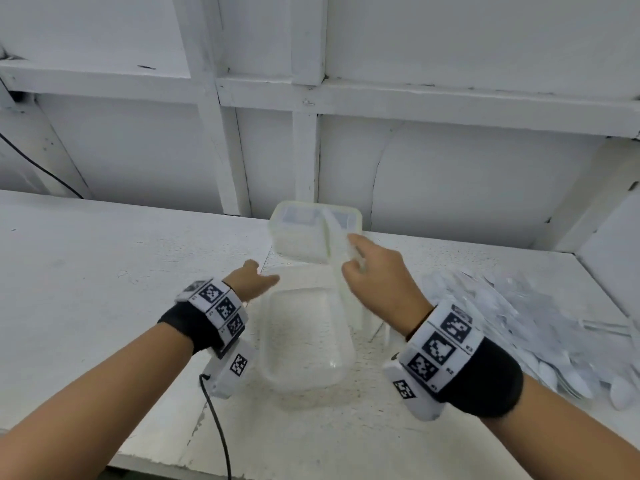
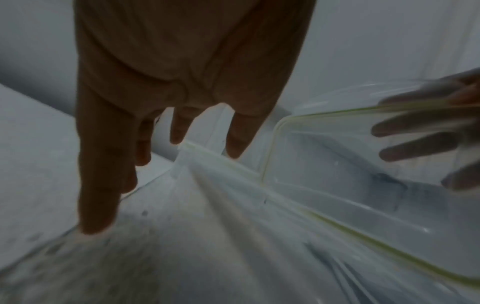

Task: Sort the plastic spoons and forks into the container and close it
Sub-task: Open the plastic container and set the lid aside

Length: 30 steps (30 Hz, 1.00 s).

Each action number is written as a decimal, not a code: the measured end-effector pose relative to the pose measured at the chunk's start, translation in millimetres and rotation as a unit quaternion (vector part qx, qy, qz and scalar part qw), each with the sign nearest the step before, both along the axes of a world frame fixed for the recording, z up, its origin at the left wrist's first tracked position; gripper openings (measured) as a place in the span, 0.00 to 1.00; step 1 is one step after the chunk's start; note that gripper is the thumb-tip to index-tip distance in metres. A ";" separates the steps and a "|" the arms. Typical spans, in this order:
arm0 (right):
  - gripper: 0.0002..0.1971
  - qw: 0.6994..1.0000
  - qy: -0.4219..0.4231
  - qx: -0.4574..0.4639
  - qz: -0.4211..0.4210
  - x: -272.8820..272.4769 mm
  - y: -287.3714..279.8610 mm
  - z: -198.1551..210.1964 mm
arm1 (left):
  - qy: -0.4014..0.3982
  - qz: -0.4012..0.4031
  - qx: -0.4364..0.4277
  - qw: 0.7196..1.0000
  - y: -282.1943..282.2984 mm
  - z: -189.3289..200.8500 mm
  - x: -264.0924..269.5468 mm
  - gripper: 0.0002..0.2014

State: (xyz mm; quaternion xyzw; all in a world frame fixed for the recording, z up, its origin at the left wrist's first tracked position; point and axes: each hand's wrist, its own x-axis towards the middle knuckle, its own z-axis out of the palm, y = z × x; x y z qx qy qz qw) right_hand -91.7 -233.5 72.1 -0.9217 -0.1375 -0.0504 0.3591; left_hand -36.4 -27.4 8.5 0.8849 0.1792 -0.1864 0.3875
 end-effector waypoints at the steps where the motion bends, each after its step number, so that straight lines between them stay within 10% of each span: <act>1: 0.17 0.999 0.004 0.027 -0.024 4.0 -8.3 -1.7 | 0.021 0.007 -0.022 1.000 -0.3 -7.5 -2.4 0.31; 4: 0.17 0.989 0.045 0.106 -0.091 12.2 -27.0 -13.8 | 0.077 0.061 -0.162 0.982 -3.2 -15.8 -10.1 0.21; 16: 0.14 0.847 0.284 0.412 -0.178 28.0 -12.6 -79.1 | -0.005 0.180 -0.249 0.951 26.6 17.9 16.2 0.05; 23: 0.20 0.824 0.404 0.354 -0.180 39.5 -11.0 -80.6 | 0.015 0.188 -0.254 0.949 9.2 -19.9 23.5 0.20; 30: 0.24 0.891 0.393 0.184 -0.132 39.9 -17.5 -71.0 | 0.024 0.147 -0.166 0.975 7.4 -28.7 24.1 0.32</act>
